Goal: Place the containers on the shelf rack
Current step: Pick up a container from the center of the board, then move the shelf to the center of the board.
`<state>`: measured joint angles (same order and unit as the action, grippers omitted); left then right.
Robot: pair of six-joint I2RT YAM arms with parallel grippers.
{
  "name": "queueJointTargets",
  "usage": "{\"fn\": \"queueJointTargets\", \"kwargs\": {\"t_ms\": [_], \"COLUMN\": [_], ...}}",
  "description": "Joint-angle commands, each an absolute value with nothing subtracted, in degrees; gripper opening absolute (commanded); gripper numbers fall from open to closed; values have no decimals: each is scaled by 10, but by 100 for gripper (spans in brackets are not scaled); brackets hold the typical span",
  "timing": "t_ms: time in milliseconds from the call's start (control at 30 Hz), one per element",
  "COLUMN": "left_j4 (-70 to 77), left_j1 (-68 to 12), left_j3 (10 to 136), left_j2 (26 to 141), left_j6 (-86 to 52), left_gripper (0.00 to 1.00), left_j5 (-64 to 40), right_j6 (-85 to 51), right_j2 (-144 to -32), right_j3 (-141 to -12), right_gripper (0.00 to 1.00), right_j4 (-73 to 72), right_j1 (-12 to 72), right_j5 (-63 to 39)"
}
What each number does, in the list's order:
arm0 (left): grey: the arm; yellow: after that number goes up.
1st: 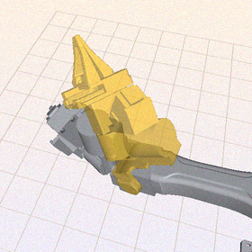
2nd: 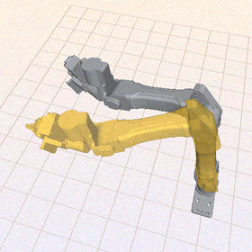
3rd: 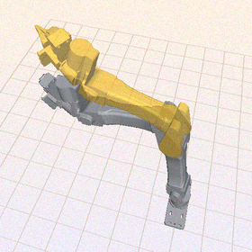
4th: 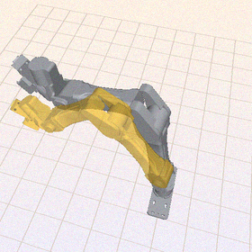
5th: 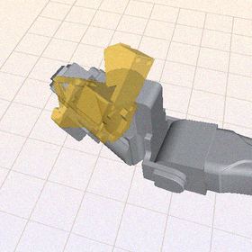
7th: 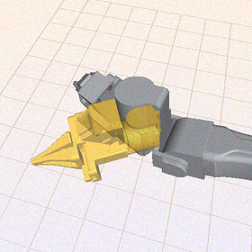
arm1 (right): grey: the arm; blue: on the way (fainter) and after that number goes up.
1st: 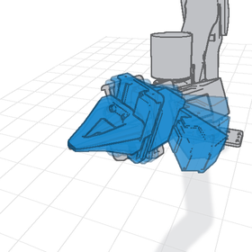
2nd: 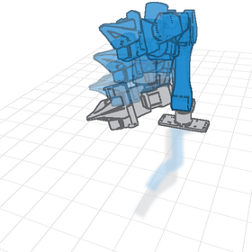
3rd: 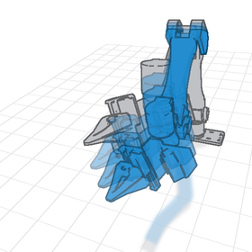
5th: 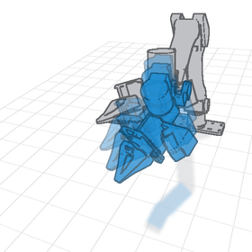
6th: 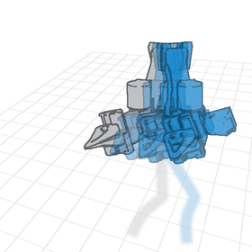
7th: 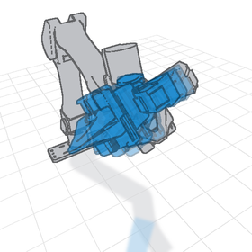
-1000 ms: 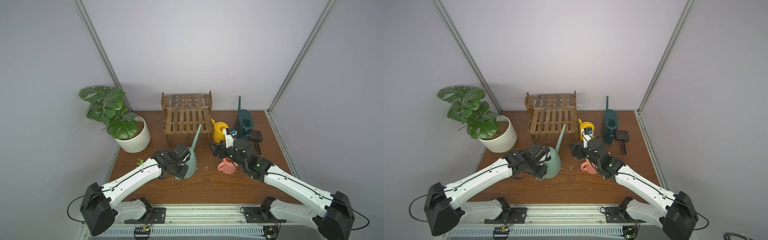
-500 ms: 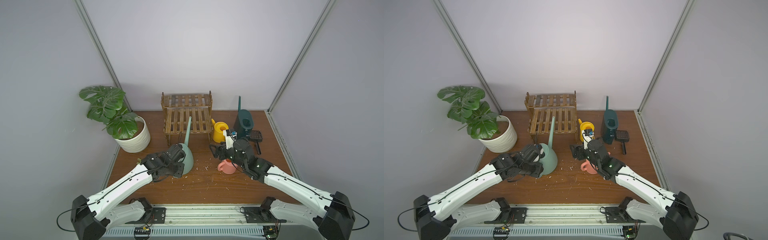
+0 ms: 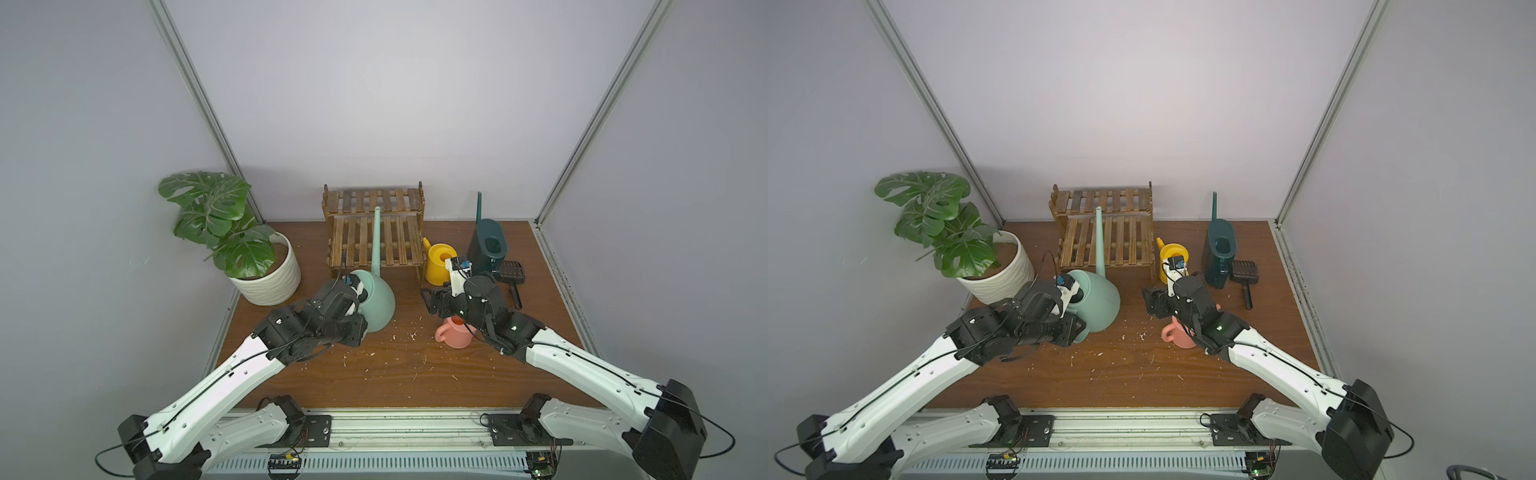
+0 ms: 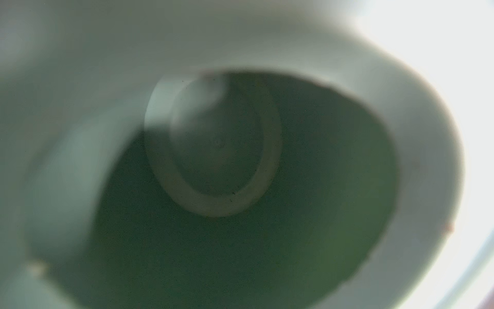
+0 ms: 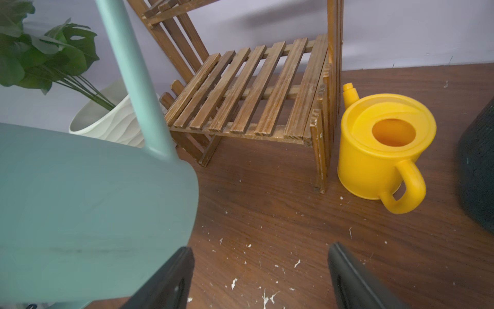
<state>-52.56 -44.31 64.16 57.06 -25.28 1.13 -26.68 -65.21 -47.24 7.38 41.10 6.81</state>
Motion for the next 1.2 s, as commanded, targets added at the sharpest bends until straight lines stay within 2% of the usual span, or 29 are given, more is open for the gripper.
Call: {"fn": "queueJointTargets", "kwargs": {"t_ms": [0, 400, 633, 800, 933, 1167], "left_j4": [-510, -509, -510, -510, -509, -509], "left_j1": [-448, -432, -326, -248, -221, -180], "left_j3": [702, 890, 993, 1063, 1113, 1181], "left_j2": [576, 670, 731, 780, 815, 873], "left_j6": [-228, -186, -151, -133, -124, -112], "left_gripper": [18, 19, 19, 19, 19, 19], "left_j5": [31, 93, 43, -18, -31, -46], "right_j6": [-238, -206, -200, -203, -206, -216], "right_j2": [-688, -846, -946, -986, -997, -1012], "right_j3": [-517, -657, -754, -792, -799, -793], "right_gripper": [80, 69, 53, 48, 47, 38], "right_j4": [97, 110, 139, 159, 166, 163], "right_j1": [405, 360, 357, 357, 357, 357], "right_j5": [95, 135, 143, 178, 186, 174]}}
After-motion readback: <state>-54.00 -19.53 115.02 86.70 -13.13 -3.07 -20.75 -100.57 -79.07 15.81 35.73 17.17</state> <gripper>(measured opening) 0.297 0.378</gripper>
